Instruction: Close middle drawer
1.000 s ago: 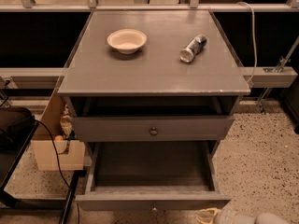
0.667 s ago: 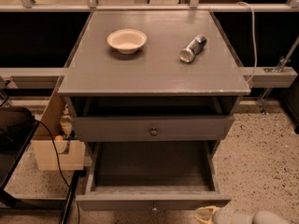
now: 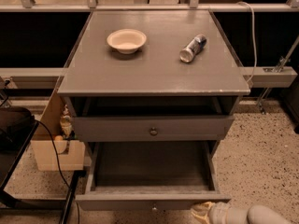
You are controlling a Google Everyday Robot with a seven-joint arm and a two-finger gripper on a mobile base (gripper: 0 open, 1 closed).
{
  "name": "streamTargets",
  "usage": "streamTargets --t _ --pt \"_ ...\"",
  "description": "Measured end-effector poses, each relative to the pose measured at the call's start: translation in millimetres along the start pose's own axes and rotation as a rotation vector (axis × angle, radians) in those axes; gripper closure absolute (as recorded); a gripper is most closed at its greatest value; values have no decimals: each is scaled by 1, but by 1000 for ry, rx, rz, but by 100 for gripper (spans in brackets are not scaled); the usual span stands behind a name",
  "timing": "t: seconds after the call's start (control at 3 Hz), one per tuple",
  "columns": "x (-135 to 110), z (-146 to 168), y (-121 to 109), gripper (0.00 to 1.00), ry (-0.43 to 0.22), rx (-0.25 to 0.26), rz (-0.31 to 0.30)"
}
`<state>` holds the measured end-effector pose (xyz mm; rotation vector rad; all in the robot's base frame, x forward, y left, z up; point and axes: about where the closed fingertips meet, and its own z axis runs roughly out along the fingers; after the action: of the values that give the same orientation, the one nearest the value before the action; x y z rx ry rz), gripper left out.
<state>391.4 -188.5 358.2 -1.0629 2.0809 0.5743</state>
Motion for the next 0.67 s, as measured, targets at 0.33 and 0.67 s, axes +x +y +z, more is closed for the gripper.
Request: streamTargets --t 0.33,0.67 --pt "-4 9 -6 100 -3 0 -11" --pt "-9 19 -15 100 -3 4 -24"
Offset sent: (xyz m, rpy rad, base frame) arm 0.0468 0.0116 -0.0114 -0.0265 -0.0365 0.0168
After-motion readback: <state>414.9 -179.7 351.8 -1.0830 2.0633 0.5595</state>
